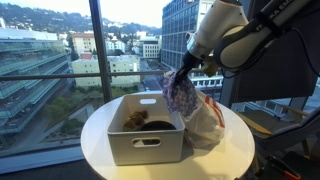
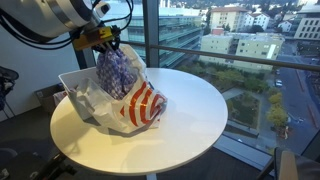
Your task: Move the purple material from the storage box and place it in the plastic bag
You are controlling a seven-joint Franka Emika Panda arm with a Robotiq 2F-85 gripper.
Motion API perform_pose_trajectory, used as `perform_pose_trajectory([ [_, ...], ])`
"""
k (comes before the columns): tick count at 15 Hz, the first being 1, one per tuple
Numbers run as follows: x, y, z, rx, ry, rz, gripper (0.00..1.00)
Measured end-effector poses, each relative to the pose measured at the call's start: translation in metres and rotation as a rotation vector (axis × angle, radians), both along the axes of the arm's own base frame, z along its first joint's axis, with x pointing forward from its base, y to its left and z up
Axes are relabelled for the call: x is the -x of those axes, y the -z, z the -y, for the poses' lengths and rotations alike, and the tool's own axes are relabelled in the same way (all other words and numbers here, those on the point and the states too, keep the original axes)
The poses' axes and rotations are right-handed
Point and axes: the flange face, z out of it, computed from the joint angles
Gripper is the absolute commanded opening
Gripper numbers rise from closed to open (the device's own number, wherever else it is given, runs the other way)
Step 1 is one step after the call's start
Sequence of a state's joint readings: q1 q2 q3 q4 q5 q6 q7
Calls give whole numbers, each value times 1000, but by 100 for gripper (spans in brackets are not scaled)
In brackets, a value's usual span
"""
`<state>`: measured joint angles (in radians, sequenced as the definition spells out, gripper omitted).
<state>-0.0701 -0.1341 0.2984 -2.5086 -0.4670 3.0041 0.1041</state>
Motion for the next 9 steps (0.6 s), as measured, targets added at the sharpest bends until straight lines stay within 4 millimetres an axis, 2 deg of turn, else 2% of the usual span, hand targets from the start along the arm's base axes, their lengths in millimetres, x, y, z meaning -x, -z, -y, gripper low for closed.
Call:
perform_pose_trajectory([
  [3,-5,22,29,-17,83,-49,2],
  [6,0,41,66,-7,190,-113,2],
  [9,6,49,97,16,294,-162,2],
])
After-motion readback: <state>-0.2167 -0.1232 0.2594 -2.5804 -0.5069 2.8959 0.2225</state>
